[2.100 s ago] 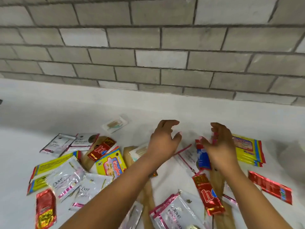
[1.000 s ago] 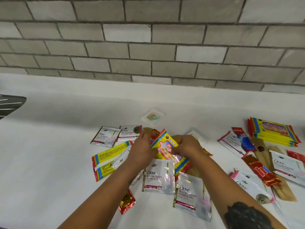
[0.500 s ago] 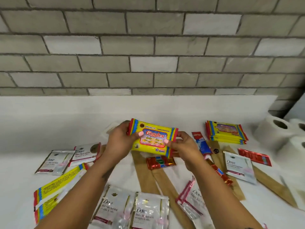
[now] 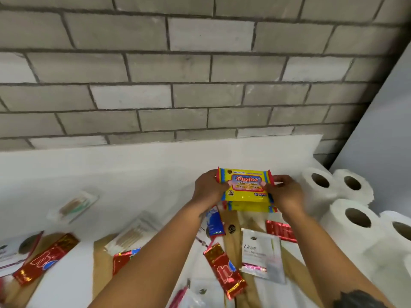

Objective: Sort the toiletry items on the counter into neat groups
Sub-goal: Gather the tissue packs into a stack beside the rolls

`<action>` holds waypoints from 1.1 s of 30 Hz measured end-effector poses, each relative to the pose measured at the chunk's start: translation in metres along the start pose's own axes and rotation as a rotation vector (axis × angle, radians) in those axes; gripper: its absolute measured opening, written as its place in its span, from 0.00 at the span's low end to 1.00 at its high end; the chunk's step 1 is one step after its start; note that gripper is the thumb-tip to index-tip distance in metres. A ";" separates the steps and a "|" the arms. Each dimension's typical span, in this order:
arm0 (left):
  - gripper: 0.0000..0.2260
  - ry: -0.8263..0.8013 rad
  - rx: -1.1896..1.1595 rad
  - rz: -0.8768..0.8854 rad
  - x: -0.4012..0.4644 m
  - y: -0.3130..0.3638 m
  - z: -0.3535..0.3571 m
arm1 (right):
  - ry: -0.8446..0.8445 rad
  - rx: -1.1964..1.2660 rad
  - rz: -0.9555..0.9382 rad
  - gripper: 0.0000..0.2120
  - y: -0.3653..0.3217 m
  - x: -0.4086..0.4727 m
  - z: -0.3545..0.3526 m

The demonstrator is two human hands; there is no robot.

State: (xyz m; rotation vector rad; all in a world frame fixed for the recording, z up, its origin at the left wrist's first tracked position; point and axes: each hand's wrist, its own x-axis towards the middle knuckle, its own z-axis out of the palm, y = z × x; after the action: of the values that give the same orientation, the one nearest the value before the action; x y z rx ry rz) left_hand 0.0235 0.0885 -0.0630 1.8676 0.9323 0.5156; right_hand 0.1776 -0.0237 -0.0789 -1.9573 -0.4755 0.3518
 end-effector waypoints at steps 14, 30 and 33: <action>0.16 -0.077 -0.003 -0.348 0.047 -0.018 0.047 | -0.132 -0.176 0.135 0.28 0.033 0.034 0.009; 0.24 -0.003 0.103 -0.228 0.008 0.008 0.017 | -0.191 -0.341 -0.053 0.31 0.001 0.012 0.014; 0.25 0.062 0.138 -0.131 -0.025 0.001 -0.021 | -0.214 -0.264 -0.172 0.34 -0.022 -0.021 0.025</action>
State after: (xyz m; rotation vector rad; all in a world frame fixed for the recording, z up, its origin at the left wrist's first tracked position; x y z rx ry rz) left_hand -0.0057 0.0808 -0.0520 1.9060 1.1486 0.4406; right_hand 0.1442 -0.0060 -0.0681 -2.1235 -0.8601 0.4059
